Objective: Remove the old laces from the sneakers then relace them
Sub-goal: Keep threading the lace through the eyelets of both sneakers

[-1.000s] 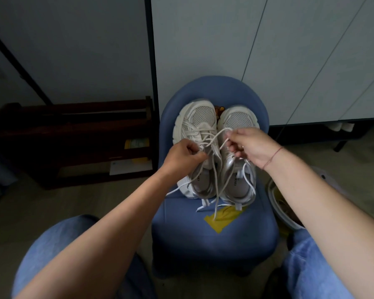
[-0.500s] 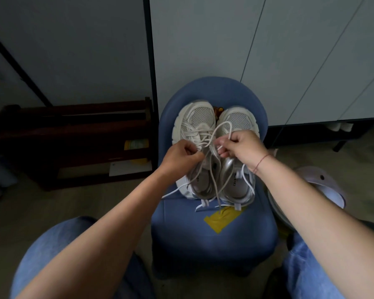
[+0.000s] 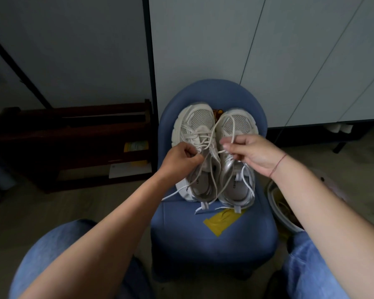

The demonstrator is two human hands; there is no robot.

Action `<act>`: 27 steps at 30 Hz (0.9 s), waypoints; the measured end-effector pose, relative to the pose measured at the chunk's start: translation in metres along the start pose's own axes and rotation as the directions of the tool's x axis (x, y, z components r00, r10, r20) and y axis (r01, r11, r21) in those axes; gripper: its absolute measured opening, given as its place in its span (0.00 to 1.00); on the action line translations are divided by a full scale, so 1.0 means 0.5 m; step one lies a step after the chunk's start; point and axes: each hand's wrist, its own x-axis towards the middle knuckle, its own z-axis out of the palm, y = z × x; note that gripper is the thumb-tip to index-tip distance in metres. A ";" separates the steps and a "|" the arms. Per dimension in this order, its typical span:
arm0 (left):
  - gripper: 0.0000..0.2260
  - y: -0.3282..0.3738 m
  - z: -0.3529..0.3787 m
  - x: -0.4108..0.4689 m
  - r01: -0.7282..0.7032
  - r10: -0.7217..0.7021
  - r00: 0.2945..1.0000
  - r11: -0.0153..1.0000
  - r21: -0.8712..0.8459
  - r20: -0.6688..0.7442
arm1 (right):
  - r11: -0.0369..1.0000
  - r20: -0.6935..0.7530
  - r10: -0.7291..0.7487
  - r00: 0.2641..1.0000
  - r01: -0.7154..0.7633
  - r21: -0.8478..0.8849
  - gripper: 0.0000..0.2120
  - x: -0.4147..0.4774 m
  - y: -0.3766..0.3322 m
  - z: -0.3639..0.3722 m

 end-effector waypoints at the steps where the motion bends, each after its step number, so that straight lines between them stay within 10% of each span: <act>1: 0.07 0.001 0.000 0.000 0.000 0.000 1.000 1.000 -0.003 0.000 | 0.996 -0.016 -0.032 0.999 0.031 -0.085 0.11 -0.001 0.009 0.005; 5: 0.07 0.003 0.001 -0.002 -0.003 0.003 1.000 1.000 -0.003 -0.005 | 0.970 -0.107 -0.111 0.988 0.085 -0.226 0.05 0.002 0.020 0.022; 9: 0.07 0.004 -0.001 -0.004 -0.001 0.001 1.000 1.000 -0.008 -0.002 | 0.974 -0.119 -0.056 0.991 0.081 0.213 0.09 -0.004 -0.013 0.014; 13: 0.06 0.002 -0.001 -0.002 -0.002 0.002 1.000 1.000 -0.001 -0.005 | 0.691 -0.124 -0.031 0.992 0.111 0.714 0.09 0.003 -0.054 -0.026; 20: 0.07 0.003 0.000 -0.001 -0.004 0.004 1.000 1.000 -0.003 0.002 | 0.449 -0.081 -0.148 0.986 0.140 0.882 0.13 0.007 -0.075 -0.035; 23: 0.07 0.003 0.001 0.000 -0.004 0.004 1.000 1.000 0.001 -0.002 | 0.527 -0.027 -0.216 0.976 0.140 0.838 0.14 0.007 -0.073 -0.038; 27: 0.06 0.001 0.001 0.000 0.001 -0.001 1.000 1.000 0.000 -0.006 | 0.900 0.052 -0.261 0.964 0.224 0.373 0.10 -0.008 -0.054 -0.033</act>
